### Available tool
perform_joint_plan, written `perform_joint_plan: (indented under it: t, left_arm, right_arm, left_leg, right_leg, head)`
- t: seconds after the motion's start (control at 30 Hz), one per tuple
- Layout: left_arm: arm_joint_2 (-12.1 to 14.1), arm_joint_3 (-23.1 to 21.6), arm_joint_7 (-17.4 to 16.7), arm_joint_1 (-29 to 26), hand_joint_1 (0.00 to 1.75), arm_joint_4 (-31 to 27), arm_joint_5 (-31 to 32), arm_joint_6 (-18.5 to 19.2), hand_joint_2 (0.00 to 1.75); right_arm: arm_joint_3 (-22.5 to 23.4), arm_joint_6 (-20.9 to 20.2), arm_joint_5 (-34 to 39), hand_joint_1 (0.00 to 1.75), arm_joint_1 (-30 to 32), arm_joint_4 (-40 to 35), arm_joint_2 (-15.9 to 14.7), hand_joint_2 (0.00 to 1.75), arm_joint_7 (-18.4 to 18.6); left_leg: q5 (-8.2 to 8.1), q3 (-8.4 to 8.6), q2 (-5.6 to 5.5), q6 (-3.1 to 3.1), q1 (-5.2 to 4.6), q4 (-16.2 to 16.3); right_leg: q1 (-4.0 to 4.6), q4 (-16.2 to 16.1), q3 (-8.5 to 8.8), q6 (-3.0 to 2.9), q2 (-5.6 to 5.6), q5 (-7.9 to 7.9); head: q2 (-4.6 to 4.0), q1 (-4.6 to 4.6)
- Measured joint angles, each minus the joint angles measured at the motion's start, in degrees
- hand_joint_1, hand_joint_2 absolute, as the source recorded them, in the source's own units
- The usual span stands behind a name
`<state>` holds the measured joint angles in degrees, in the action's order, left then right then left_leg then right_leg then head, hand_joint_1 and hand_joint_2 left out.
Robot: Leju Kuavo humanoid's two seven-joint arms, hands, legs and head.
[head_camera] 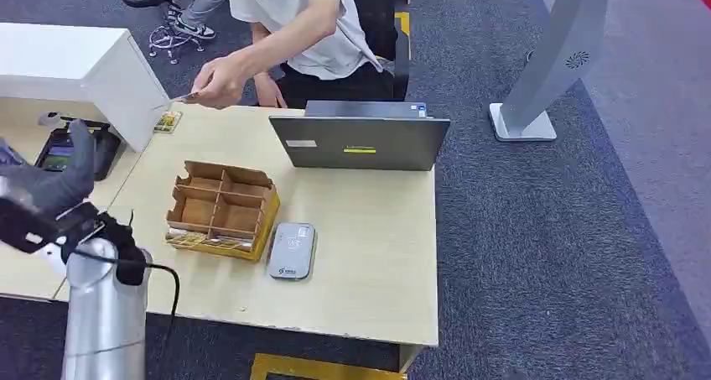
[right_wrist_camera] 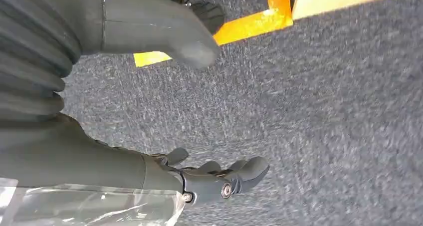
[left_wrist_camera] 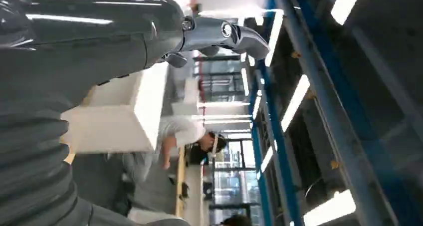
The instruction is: Pass the card to the sensor for recognition and then transmit it.
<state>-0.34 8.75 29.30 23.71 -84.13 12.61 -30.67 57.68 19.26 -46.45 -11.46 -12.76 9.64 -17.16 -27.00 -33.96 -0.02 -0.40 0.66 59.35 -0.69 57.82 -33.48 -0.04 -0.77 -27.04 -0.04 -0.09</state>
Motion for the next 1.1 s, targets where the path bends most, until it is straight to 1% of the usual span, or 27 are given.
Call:
perform_joint_plan:
  t: [0.07, 0.1, 0.13, 0.2, 0.23, 0.27, 0.3, 0.33, 0.37, 0.47, 0.57, 0.8, 1.07, 1.1]
  left_arm:
    - [2.6, -5.4, -6.2, 8.4, 0.00, 8.5, 12.7, -2.0, 1.75]
    - [3.8, -8.5, -9.7, 12.8, 0.00, 13.8, 19.4, -3.0, 1.75]
    - [4.7, -10.8, -12.6, 17.2, 0.00, 17.6, 23.5, -3.4, 1.75]
    - [6.1, -16.7, -19.3, 25.1, 0.00, 27.5, 33.5, -3.1, 1.75]
    - [6.4, -18.5, -22.4, 28.1, 0.00, 30.7, 37.1, -2.3, 1.75]
    - [6.7, -21.3, -26.7, 31.8, 0.00, 35.3, 41.8, -0.8, 1.75]
    - [6.8, -23.4, -29.7, 34.8, 0.00, 38.6, 45.0, 0.4, 1.75]
    - [6.9, -25.5, -31.9, 37.4, 0.00, 41.8, 47.6, 1.0, 1.75]
    - [7.1, -27.2, -33.1, 39.4, 0.00, 44.6, 48.5, 1.0, 1.75]
    - [7.1, -30.2, -34.2, 42.7, 0.00, 49.8, 49.4, 0.6, 1.75]
    - [7.2, -31.9, -34.4, 43.8, 0.00, 53.0, 49.6, 0.4, 1.75]
    - [7.3, -33.6, -35.0, 45.3, 0.00, 57.3, 49.6, 0.4, 1.75]
    - [8.1, -33.6, -35.0, 45.2, 0.00, 59.0, 49.1, 0.4, 1.75]
    - [8.2, -33.6, -34.8, 45.2, 1.75, 59.2, 49.0, 0.4, 1.75]
  right_arm:
    - [-1.1, -0.3, -0.6, 0.00, -0.8, 0.1, 0.2, 1.75, 0.8]
    - [-1.6, -0.5, -1.0, 0.00, -1.1, 0.1, 0.2, 1.75, 1.2]
    - [-2.0, -0.6, -1.2, 0.00, -1.4, 0.1, 0.3, 1.75, 1.4]
    - [-3.0, -0.8, -1.6, 0.00, -1.8, 0.1, 0.4, 1.75, 2.0]
    - [-3.3, -0.9, -1.7, 0.00, -1.8, 0.2, 0.4, 1.75, 2.2]
    - [-3.6, -1.0, -2.0, 0.00, -1.9, 0.2, 0.4, 1.75, 2.6]
    - [-3.9, -1.1, -2.2, 0.00, -1.9, 0.2, 0.5, 1.75, 2.8]
    - [-4.3, -1.1, -2.2, 0.00, -2.0, 0.2, 0.5, 1.75, 3.1]
    - [-4.6, -1.2, -2.3, 0.00, -2.1, 0.2, 0.5, 1.75, 3.1]
    - [-5.0, -1.2, -2.2, 0.00, -2.3, 0.3, 0.7, 1.75, 3.3]
    - [-5.3, -1.3, -2.2, 0.00, -2.4, 0.4, 0.7, 1.75, 3.3]
    - [-5.9, -1.3, -2.3, 0.00, -2.5, 0.4, 0.7, 1.75, 3.3]
    - [-6.0, -1.3, -2.3, 0.00, -2.5, 0.4, 0.7, 1.75, 3.5]
    - [-6.0, -1.3, -2.3, 0.00, -2.5, 0.4, 0.7, 1.75, 3.5]
  left_leg:
    - [0.11, -0.05, -0.01, -0.03, 0.00, 0.0]
    - [0.16, -0.12, 0.01, -0.02, 0.00, 0.0]
    - [0.19, -0.18, 0.05, 0.00, 0.00, 0.0]
    - [0.20, -0.17, 0.30, 0.00, -0.03, 0.0]
    - [0.20, -0.16, 0.40, 0.00, -0.03, 0.0]
    - [0.19, -0.19, 0.44, 0.00, -0.03, 0.0]
    - [0.19, -0.21, 0.43, 0.00, -0.03, 0.0]
    - [0.19, -0.21, 0.43, 0.00, -0.06, 0.0]
    - [0.19, -0.21, 0.49, 0.01, -0.07, 0.0]
    - [0.18, -0.21, 0.50, 0.01, -0.05, 0.0]
    - [0.18, -0.22, 0.47, 0.01, -0.04, 0.0]
    - [0.18, -0.26, 0.46, 0.01, -0.03, 0.0]
    - [0.18, -0.29, 0.44, 0.01, -0.03, 0.0]
    - [0.18, -0.30, 0.43, 0.01, -0.03, 0.0]
  right_leg:
    - [0.00, 0.0, -0.06, -0.08, 0.00, 0.13]
    - [0.00, 0.0, -0.10, -0.08, 0.02, 0.20]
    - [0.00, 0.0, -0.12, -0.03, 0.05, 0.29]
    - [0.00, 0.1, -0.20, -0.04, 0.31, 0.42]
    - [0.00, 0.1, -0.25, -0.04, 0.41, 0.45]
    - [0.00, 0.1, -0.27, 0.00, 0.47, 0.49]
    - [0.00, 0.1, -0.26, 0.00, 0.47, 0.49]
    - [0.00, 0.1, -0.27, 0.00, 0.47, 0.49]
    - [0.00, 0.1, -0.28, 0.00, 0.54, 0.49]
    - [-0.01, 0.1, -0.29, 0.00, 0.55, 0.48]
    - [-0.01, 0.1, -0.30, -0.02, 0.53, 0.46]
    - [-0.01, 0.1, -0.32, -0.02, 0.53, 0.46]
    - [-0.01, 0.1, -0.32, -0.02, 0.51, 0.46]
    - [-0.01, 0.1, -0.32, -0.02, 0.51, 0.46]
  head:
    - [0.00, -0.04]
    - [0.00, 0.00]
    - [0.00, 0.00]
    - [0.00, -0.02]
    - [0.00, -0.02]
    - [0.00, -0.02]
    - [0.00, -0.02]
    - [0.00, 0.02]
    - [0.00, -0.02]
    - [0.00, 0.00]
    - [0.00, 0.00]
    - [0.00, 0.00]
    - [0.00, 0.00]
    - [0.00, 0.00]
